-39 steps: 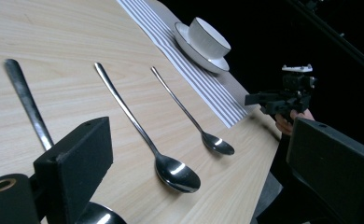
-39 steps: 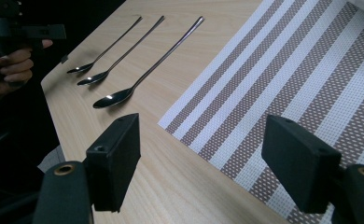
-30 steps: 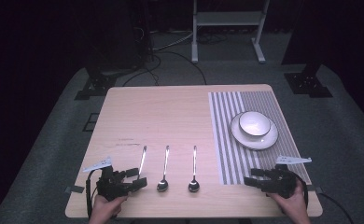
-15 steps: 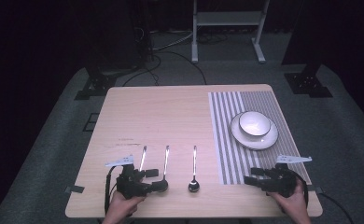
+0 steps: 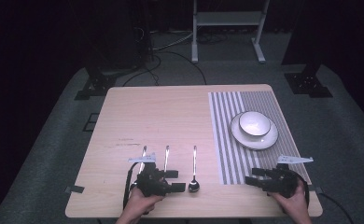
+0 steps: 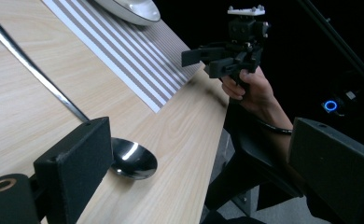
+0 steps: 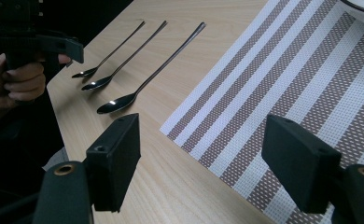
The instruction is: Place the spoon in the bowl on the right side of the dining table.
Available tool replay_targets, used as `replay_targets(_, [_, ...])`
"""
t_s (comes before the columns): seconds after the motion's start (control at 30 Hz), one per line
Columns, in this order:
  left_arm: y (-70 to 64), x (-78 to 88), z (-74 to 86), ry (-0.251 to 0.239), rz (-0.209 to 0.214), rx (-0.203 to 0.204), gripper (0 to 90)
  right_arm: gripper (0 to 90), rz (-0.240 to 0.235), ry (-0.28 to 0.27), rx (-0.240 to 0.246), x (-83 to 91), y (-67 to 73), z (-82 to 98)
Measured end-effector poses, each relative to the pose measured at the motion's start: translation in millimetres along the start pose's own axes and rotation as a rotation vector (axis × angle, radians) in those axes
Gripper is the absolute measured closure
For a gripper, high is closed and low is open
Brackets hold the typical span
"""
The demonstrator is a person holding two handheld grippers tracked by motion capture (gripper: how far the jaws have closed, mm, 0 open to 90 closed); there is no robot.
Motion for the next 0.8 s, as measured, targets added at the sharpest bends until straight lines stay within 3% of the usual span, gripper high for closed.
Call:
replay_targets(0.5, [-2.0,-41.8,5.2,0.08,0.084,0.026,5.5,26.9,0.003,0.004,0.0,-1.1,-0.2,1.2])
replay_targets(0.8, [0.8,-59.3,18.4,0.153,0.093,0.05,5.5,26.9,0.003,-0.008,0.001,2.4,-0.3,1.5])
Point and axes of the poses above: each handheld gripper's, and its own axes: x roughly backward along the jaws, z roughly out of its underside, y roughly to its left, the point moved 1 cm from there along -x, roughly forward along the jaws, and after that the axes turned 9 degrees about -x, right-handed, at the moved point
